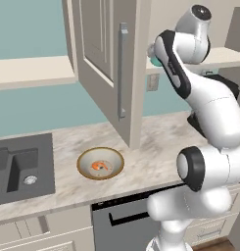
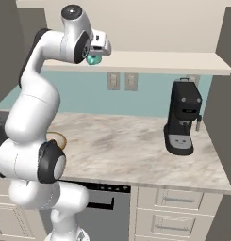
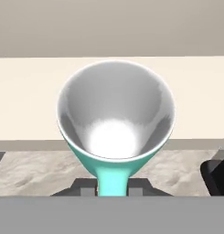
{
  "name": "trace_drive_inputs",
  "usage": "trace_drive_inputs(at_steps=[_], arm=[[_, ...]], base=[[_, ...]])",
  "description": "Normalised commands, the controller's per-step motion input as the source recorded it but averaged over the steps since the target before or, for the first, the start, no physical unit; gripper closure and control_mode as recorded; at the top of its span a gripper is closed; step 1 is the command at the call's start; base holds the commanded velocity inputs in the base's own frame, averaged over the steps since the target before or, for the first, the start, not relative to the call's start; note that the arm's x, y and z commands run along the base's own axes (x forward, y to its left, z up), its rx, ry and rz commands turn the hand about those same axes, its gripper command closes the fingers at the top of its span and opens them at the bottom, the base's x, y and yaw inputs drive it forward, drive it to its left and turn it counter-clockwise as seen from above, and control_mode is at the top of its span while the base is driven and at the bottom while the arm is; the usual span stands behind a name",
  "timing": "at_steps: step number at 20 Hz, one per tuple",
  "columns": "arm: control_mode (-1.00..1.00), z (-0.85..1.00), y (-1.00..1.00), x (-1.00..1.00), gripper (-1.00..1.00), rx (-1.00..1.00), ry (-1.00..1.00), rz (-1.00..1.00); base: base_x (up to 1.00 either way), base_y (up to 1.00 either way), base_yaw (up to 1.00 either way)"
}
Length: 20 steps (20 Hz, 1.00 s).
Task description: Move the mug from next to the sink to the open cabinet. Then, move the bowl with the shrimp to the fridge to clear the area for faucet cleaning.
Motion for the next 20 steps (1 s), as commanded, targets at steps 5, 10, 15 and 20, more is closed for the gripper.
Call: trace_drive_inputs(at_steps=[5, 10, 15, 20], arm=[[-1.00, -0.23, 0.00, 0.89, 1.00, -0.02, 0.05, 0.00], [-1.00, -0.28, 0.00, 0.78, 1.00, -0.02, 0.00, 0.00], [-1.00, -0.06, 0.00, 0.83, 1.00, 0.00, 0.00, 0.00], [-1.00, 0.00, 0.00, 0.53, -1.00, 0.00, 0.00, 0.00]], base=[[0.00, 0.00, 0.00], [0.00, 0.00, 0.00], [0.00, 0.00, 0.00], [0.00, 0.00, 0.00]])
